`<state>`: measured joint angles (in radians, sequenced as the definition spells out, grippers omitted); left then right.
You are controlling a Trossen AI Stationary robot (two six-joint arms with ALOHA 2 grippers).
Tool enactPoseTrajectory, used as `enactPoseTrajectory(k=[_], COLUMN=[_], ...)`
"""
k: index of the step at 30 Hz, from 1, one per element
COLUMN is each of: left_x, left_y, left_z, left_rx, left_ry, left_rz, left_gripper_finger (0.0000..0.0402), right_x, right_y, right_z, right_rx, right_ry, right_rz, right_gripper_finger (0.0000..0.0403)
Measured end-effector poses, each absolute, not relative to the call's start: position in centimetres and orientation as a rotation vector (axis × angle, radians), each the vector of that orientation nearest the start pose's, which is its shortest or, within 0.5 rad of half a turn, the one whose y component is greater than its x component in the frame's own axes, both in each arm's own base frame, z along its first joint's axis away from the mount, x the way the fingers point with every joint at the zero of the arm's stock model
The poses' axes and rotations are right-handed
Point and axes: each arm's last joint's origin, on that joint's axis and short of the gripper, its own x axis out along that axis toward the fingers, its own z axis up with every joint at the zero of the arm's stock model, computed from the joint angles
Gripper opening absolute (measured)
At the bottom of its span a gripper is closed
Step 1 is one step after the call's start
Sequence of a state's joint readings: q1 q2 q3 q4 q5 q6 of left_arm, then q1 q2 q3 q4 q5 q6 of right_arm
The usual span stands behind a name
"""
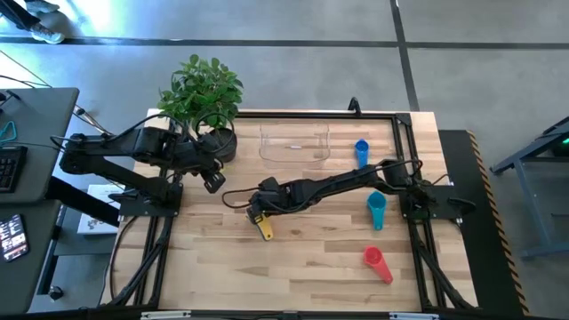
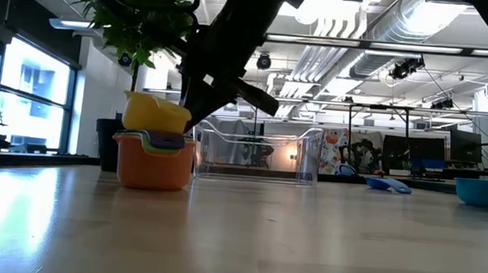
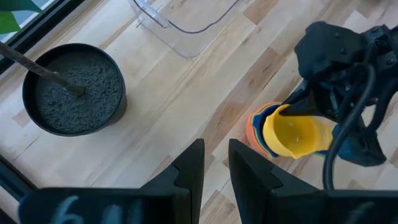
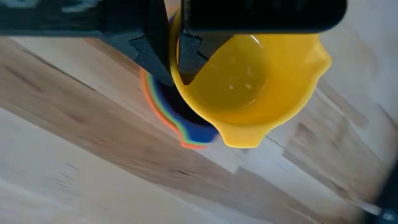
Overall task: Nest measuring cups in basket
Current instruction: Stack the yellow measuring cup on top of the dark blue measuring cup
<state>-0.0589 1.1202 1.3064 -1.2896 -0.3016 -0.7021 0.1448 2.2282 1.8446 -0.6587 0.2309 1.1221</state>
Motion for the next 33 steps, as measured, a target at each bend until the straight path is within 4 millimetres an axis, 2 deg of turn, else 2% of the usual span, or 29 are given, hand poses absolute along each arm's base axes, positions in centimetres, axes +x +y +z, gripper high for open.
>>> enactPoseTrajectory(k=[16,24,33], left_x=[17.8,17.8,17.8], left_y=[-0.2,-0.2,-0.2], left_z=[36.0,36.0,36.0], left_rx=[-0.43,-0.431,-0.431], left_ry=[0.953,0.953,0.953], left_rz=[0.582,0.582,0.583], left_gripper_finger=[0.0062,0.0062,0.0062], right_x=[47.6,47.6,47.1], right_y=[5.9,5.9,5.5], right_z=[18.9,19.0,20.6], right_rx=[0.819,0.82,0.778], right_ry=[0.863,0.886,0.853], right_rz=[-0.642,-0.611,-0.619], right_gripper_finger=[0.0075,0.008,0.008])
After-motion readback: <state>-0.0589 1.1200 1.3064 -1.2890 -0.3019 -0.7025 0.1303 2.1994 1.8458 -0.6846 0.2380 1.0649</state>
